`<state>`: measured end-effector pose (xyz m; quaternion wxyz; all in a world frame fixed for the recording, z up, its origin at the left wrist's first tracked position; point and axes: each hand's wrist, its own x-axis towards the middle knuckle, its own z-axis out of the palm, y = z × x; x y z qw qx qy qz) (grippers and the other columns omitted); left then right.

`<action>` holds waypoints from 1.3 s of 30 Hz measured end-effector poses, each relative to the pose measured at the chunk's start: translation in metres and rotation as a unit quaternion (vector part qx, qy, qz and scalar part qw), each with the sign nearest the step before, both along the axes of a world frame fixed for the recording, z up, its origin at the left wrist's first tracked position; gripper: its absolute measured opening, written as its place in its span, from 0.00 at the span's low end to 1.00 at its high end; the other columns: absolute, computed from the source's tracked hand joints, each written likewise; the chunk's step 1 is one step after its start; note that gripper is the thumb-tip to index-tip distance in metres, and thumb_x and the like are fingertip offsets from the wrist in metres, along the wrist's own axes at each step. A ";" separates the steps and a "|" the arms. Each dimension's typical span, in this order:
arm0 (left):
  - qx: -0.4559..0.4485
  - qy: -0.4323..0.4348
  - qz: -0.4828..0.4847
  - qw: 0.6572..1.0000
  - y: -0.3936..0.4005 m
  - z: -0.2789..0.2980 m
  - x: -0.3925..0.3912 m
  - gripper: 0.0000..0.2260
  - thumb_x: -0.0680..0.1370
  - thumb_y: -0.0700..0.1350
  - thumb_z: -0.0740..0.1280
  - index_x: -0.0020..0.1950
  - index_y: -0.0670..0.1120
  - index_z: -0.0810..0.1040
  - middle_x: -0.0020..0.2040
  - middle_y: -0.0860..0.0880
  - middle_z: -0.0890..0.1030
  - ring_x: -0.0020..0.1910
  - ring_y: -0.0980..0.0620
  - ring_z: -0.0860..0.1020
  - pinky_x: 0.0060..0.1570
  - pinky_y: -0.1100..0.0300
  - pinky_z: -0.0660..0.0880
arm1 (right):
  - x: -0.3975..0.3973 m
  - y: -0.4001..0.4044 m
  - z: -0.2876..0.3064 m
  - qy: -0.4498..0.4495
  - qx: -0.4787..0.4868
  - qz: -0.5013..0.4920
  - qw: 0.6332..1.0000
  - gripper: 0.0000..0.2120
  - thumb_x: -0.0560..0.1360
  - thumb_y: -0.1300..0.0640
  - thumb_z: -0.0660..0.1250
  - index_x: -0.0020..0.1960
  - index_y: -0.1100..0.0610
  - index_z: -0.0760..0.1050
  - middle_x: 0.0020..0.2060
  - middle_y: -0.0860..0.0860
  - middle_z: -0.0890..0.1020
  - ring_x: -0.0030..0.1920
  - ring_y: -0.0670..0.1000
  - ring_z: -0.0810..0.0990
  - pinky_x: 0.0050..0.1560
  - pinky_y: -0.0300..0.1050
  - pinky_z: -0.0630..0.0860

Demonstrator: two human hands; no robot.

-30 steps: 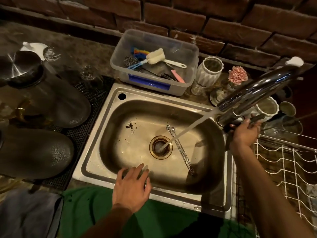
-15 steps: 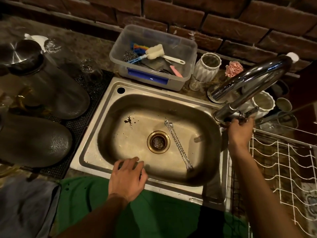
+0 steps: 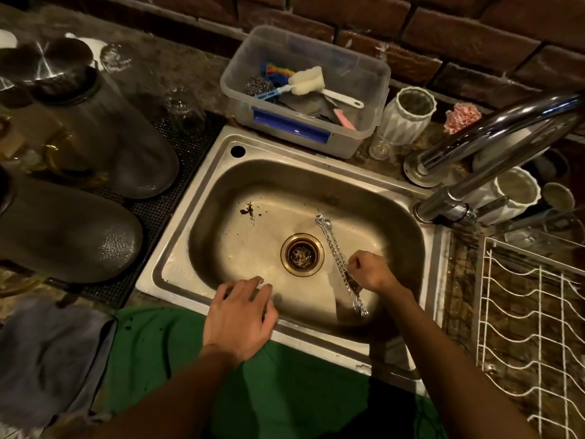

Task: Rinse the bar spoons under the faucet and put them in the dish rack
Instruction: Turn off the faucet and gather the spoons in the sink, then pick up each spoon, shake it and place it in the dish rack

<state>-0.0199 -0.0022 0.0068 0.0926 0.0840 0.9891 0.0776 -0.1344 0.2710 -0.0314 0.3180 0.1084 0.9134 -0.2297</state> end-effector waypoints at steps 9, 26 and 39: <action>0.001 0.006 0.003 1.000 0.000 -0.005 0.000 0.17 0.77 0.55 0.58 0.57 0.52 0.81 0.56 0.51 0.84 0.52 0.53 0.81 0.56 0.50 0.76 | -0.004 0.002 -0.038 -0.048 0.066 -0.034 0.996 0.14 0.78 0.48 0.63 0.54 0.58 0.78 0.52 0.58 0.83 0.51 0.58 0.83 0.56 0.54 0.80; 0.013 0.037 -0.011 0.999 0.000 -0.008 0.001 0.14 0.77 0.53 0.60 0.53 0.51 0.83 0.47 0.53 0.84 0.42 0.54 0.80 0.45 0.55 0.76 | 0.009 0.006 -0.034 -0.040 -0.010 -0.155 0.987 0.12 0.78 0.59 0.59 0.52 0.66 0.77 0.50 0.62 0.84 0.50 0.61 0.83 0.50 0.53 0.81; 0.021 -0.060 0.042 0.997 0.006 0.011 0.001 0.18 0.80 0.55 0.52 0.47 0.53 0.81 0.33 0.53 0.82 0.33 0.54 0.78 0.47 0.55 0.76 | 0.051 -0.042 0.047 0.011 -0.264 -0.277 0.924 0.04 0.81 0.63 0.58 0.54 0.59 0.71 0.35 0.57 0.83 0.31 0.51 0.80 0.28 0.45 0.80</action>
